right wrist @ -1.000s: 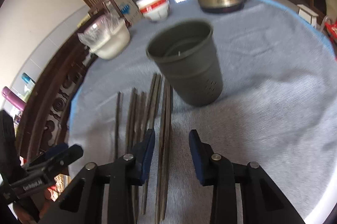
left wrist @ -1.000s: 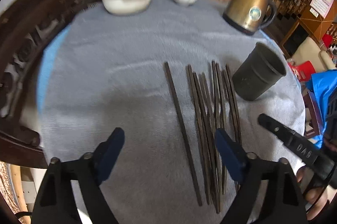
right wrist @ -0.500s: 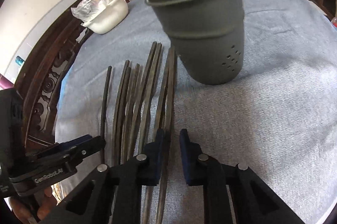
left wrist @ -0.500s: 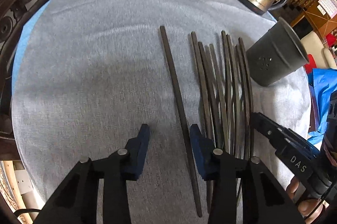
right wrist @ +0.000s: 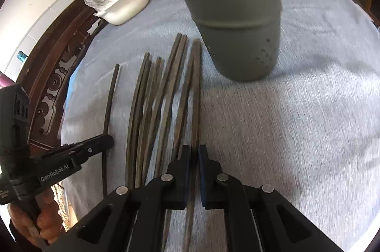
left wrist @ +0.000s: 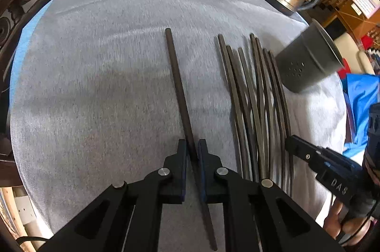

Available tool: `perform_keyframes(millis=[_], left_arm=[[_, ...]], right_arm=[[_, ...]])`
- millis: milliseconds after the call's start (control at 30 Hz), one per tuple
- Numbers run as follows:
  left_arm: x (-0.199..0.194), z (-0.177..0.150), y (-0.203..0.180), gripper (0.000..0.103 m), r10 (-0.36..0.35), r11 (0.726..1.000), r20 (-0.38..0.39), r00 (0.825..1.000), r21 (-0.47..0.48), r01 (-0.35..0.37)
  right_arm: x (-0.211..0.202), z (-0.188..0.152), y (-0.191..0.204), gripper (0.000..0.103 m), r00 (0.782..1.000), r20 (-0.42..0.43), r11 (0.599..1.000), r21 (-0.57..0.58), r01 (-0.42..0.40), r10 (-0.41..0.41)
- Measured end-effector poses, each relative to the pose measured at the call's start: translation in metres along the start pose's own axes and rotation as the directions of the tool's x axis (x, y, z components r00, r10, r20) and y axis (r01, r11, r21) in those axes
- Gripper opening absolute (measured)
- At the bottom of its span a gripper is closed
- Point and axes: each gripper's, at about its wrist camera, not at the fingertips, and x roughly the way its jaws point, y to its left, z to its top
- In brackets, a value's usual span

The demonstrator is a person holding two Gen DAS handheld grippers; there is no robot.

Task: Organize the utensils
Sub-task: 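Lower the right tool onto one dark chopstick and close its fingers, then lift the chopstick upright with the right tool over the grey cup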

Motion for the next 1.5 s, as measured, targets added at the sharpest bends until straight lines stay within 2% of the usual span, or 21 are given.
perform_keyframes(millis=[133, 233, 333, 367, 433, 500, 667, 767, 867, 900, 967, 1000, 1100, 1267, 1400, 1500], left_arm=[[-0.007, -0.020, 0.004, 0.009, -0.025, 0.999, -0.038, 0.999, 0.046, 0.026], [-0.011, -0.021, 0.009, 0.009, -0.039, 0.998, -0.060, 0.997, 0.051, 0.042], [-0.017, -0.013, 0.015, 0.024, -0.026, 0.999, -0.048, 0.999, 0.035, 0.028], [-0.020, -0.007, 0.018, 0.034, -0.027, 0.999, -0.035, 0.999, 0.021, 0.027], [-0.024, 0.003, 0.021, 0.039, -0.024, 1.000, -0.014, 1.000, 0.002, 0.024], [-0.023, 0.017, 0.023, 0.039, -0.008, 1.000, 0.000, 1.000, -0.009, 0.008], [-0.012, 0.041, 0.021, 0.039, 0.009, 1.000, -0.007, 1.000, 0.000, -0.009], [-0.001, 0.048, 0.017, 0.039, 0.025, 1.000, -0.034, 0.999, -0.013, -0.025], [0.009, 0.058, 0.015, 0.036, 0.044, 0.999, -0.044, 0.998, -0.015, -0.044], [0.010, 0.060, 0.011, 0.027, 0.056, 0.998, -0.030, 0.998, -0.014, -0.057], [0.017, 0.068, 0.009, 0.011, 0.057, 0.998, -0.038, 0.998, -0.012, -0.057], [0.018, 0.071, 0.010, 0.008, 0.053, 0.998, -0.031, 0.998, -0.020, -0.054], [0.016, 0.074, 0.013, 0.007, 0.050, 0.997, -0.014, 0.999, -0.055, -0.051], [-0.029, 0.063, 0.010, 0.006, 0.054, 0.997, 0.095, 0.994, -0.058, -0.049], [-0.084, 0.052, -0.001, 0.006, 0.039, 0.999, 0.206, 0.978, -0.037, -0.032], [-0.124, 0.049, -0.020, 0.006, 0.017, 1.000, 0.294, 0.956, 0.003, -0.019]], right_arm=[[-0.006, -0.012, -0.003, 0.007, 0.999, -0.045, 1.000, -0.003, -0.001, 0.001], [-0.005, -0.009, -0.002, 0.009, 0.999, -0.049, 1.000, -0.011, 0.000, -0.001], [0.000, 0.004, 0.002, 0.011, 0.999, -0.044, 1.000, -0.010, 0.027, -0.027], [0.000, 0.007, 0.002, 0.011, 0.999, -0.038, 0.999, -0.017, 0.036, -0.036], [0.003, 0.015, 0.004, 0.017, 0.998, -0.016, 0.998, -0.028, 0.057, -0.057], [0.007, 0.024, 0.006, 0.021, 0.998, -0.001, 0.997, -0.042, 0.064, -0.064], [0.015, 0.042, 0.015, 0.022, 0.993, 0.019, 0.989, -0.085, 0.121, -0.120], [0.018, 0.046, 0.017, 0.022, 0.992, 0.042, 0.989, -0.084, 0.118, -0.115], [0.016, 0.045, 0.015, 0.014, 0.992, 0.050, 0.988, -0.095, 0.124, -0.120], [0.017, 0.046, 0.015, 0.007, 0.991, 0.053, 0.987, -0.098, 0.126, -0.121], [0.015, 0.045, 0.010, 0.007, 0.994, 0.053, 0.991, -0.090, 0.096, -0.091], [0.013, 0.045, 0.009, 0.007, 0.995, 0.056, 0.993, -0.089, 0.081, -0.076], [-0.003, 0.041, 0.011, 0.007, 0.995, 0.096, 0.991, -0.127, 0.045, -0.033], [-0.036, 0.033, 0.022, 0.007, 0.982, 0.183, 0.978, -0.210, -0.010, 0.050], [-0.070, 0.026, 0.023, 0.007, 0.950, 0.274, 0.968, -0.237, -0.088, 0.153], [-0.097, 0.026, 0.028, 0.007, 0.906, 0.365, 0.959, -0.254, -0.122, 0.212]])
